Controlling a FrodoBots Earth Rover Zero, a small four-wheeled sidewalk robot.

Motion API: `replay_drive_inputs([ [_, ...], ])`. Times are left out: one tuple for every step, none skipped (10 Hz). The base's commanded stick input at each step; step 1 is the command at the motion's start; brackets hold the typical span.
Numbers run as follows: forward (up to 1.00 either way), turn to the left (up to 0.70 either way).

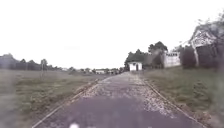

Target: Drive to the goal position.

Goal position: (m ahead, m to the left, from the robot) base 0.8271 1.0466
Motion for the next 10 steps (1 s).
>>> replay_drive_inputs([
  [0.70,0.00],
  [0.70,0.00],
  [0.70,0.00],
  [0.70,0.00],
  [0.70,0.00],
  [0.70,0.00],
  [0.70,0.00],
  [0.70,0.00],
  [0.70,0.00],
  [0.70,0.00],
])
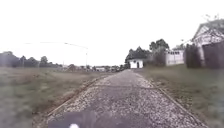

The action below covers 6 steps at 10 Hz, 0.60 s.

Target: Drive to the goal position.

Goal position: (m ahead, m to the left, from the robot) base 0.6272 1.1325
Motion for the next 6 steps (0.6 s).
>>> replay_drive_inputs([
  [0.70,0.00],
  [0.70,0.00],
  [0.70,0.00],
  [0.70,0.00],
  [0.70,0.00],
  [0.70,0.00],
])
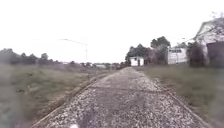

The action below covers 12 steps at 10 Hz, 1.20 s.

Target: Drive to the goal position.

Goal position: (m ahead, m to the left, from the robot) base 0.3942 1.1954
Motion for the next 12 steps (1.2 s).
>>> replay_drive_inputs([
  [0.70,0.00],
  [0.70,0.00],
  [0.70,0.00],
  [0.70,0.00],
  [0.70,0.00],
  [0.70,0.00],
  [0.70,0.00],
  [0.70,0.00],
  [0.70,0.00],
  [0.70,0.00],
  [0.70,0.00],
  [0.70,0.00],
])
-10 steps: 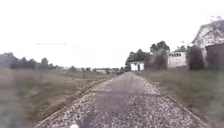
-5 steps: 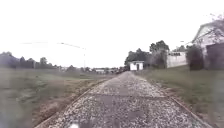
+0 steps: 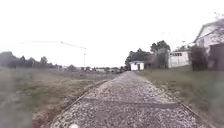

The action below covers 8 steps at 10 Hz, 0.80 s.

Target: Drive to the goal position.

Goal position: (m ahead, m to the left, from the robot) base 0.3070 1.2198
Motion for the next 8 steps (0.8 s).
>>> replay_drive_inputs([
  [0.70,-0.03],
  [0.70,-0.11],
  [0.70,-0.19],
  [0.70,-0.26],
  [0.70,-0.34],
  [0.70,-0.35],
  [0.70,-0.35],
  [0.70,-0.35],
])
